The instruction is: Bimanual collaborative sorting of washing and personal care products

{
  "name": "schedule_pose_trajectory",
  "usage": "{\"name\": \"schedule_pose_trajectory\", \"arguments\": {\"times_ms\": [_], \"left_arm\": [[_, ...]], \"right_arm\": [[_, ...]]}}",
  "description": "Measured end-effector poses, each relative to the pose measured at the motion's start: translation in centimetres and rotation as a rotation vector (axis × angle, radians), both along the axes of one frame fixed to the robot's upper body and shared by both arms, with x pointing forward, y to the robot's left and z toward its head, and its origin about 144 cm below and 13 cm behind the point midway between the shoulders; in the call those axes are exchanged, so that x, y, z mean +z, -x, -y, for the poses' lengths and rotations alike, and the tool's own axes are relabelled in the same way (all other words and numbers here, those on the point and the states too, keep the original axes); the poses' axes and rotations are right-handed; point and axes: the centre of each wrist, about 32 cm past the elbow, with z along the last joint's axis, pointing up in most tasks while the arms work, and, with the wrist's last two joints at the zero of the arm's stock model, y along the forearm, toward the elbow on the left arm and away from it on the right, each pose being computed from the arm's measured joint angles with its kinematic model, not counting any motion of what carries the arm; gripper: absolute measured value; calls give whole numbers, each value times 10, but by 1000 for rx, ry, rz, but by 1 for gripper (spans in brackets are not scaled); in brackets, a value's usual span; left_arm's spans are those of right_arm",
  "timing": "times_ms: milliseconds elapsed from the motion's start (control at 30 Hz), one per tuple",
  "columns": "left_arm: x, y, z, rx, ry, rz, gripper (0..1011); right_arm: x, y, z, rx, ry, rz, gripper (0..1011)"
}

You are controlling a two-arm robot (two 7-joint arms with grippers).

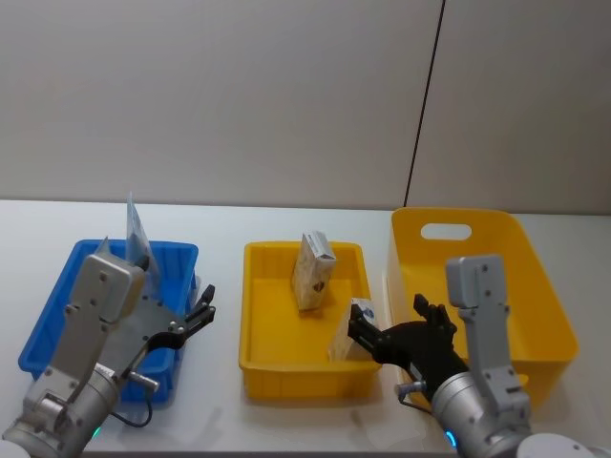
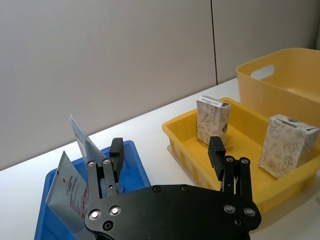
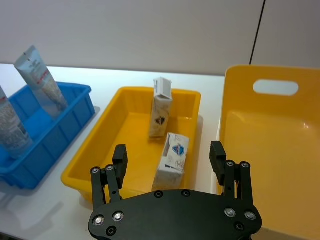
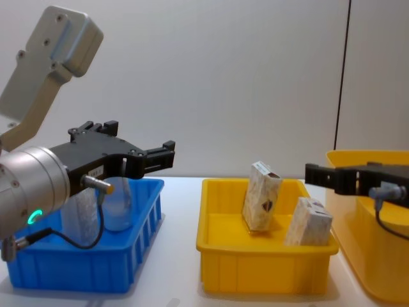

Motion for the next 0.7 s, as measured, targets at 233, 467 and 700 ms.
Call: {"name": "schedule_pose_trajectory", "arguments": {"times_ms": [233,467,700], "left_arm": [[0,0,0,0,0,0,1002],[0,0,0,0,0,0,1001],[0,0,0,0,0,0,1001]], "right_arm": [[0,-4,-8,-29,1,-57,1004],[-1,-11,-16,-37,5,-100,1004],[-1,-19,-21,-42,10,-130,1004]]}}
